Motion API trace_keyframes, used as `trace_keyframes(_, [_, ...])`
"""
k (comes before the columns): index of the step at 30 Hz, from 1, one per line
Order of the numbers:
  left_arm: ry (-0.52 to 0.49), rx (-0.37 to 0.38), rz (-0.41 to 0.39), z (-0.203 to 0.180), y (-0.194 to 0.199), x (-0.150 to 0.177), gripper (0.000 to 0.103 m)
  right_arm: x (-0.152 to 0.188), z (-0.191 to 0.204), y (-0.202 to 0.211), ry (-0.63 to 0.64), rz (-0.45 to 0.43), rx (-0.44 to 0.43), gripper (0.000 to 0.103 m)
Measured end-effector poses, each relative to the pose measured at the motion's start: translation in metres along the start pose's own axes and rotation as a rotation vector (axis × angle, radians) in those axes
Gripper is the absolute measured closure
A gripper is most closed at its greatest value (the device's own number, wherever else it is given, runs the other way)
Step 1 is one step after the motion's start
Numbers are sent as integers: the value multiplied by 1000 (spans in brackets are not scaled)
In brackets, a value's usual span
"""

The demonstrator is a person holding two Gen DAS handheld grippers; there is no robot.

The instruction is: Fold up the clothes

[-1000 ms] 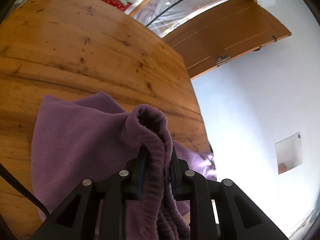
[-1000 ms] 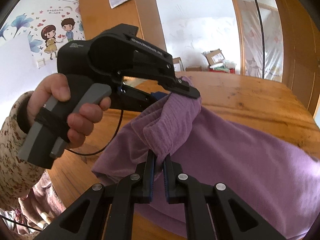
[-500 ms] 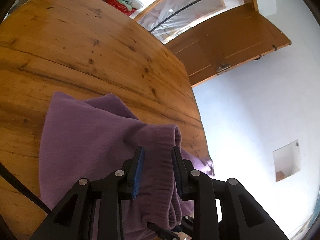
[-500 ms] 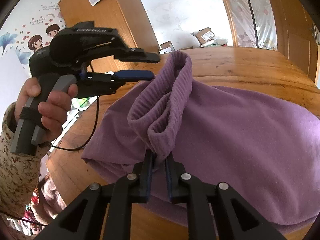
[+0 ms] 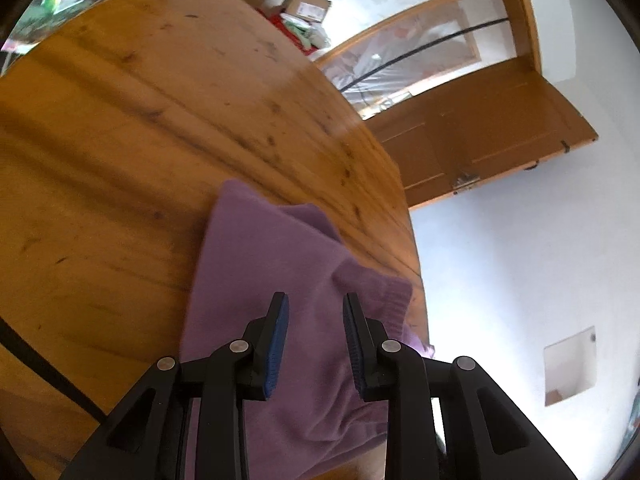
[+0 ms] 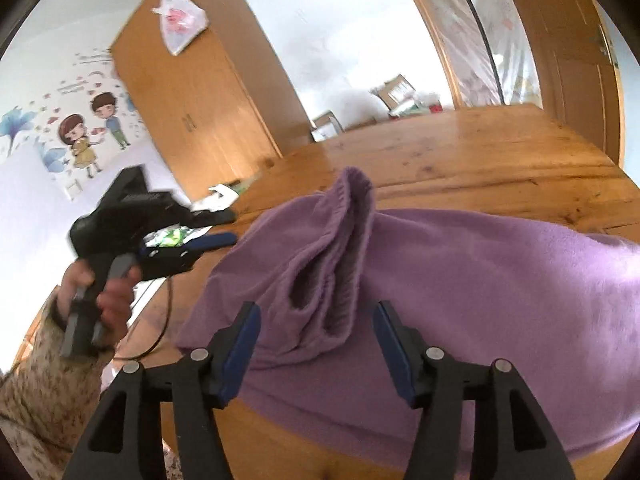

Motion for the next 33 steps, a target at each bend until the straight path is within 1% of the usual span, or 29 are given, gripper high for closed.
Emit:
trace_keyframes(3, [2, 5, 2, 5, 2, 6, 74, -13, -12, -10, -76, 22, -65, 43])
trace_keyframes(7, [-28, -76, -26, 8, 7, 12, 74, -26, -27, -31, -181, 75, -155, 42])
trace_keyframes(9, [-34, -84, -31, 10, 9, 15, 74, -32, -30, -43, -197, 96, -178, 42])
trace_keyframes(11, [-31, -86, -27, 13, 9, 17, 74, -35, -30, -50, -202, 106, -172, 43])
trace_keyframes(12, [-34, -91, -29, 13, 9, 17, 74, -36, -30, -53, -204, 111, -168, 47])
trace_keyframes(13, [-33, -93, -28, 14, 9, 17, 74, -36, -29, -54, -206, 114, -188, 53])
trace_keyframes(14, [-28, -88, -26, 16, 8, 17, 74, -35, -27, -55, -208, 116, -210, 67])
trace_keyframes(15, [-23, -85, -24, 17, 8, 17, 74, -35, -26, -55, -205, 119, -214, 79])
trace_keyframes(16, [-19, -86, -22, 19, 7, 16, 74, -34, -25, -54, -202, 122, -217, 84])
trace_keyframes(17, [-14, -89, -22, 20, 7, 16, 74, -34, -24, -52, -195, 119, -219, 84])
trace_keyframes(18, [-13, -92, -21, 21, 7, 16, 74, -34, -24, -49, -199, 122, -239, 84])
trace_keyframes(21, [-14, -100, -21, 22, 7, 16, 74, -34, -24, -34, -277, 122, -313, 85])
trace_keyframes(28, [-7, -104, -17, 24, 4, 15, 74, -15, -39, -40, -311, 158, -192, 84])
trace_keyframes(31, [-4, -117, -6, 25, -1, 16, 74, -7, -45, -42, -325, 174, -139, 82])
trace_keyframes(33, [0, -118, -3, 25, -2, 16, 74, -9, -41, -39, -267, 153, -71, 79])
Point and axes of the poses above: each gripper's, at about its wrist camera, not at the fingertips, and y roughly against the way its jaws point, z to its left, x to its underside, the point moved 5 cm from there along -y, roughly the way its jaws point, and after that the axes turned 11 degrees about z, right-handed, at the moved point
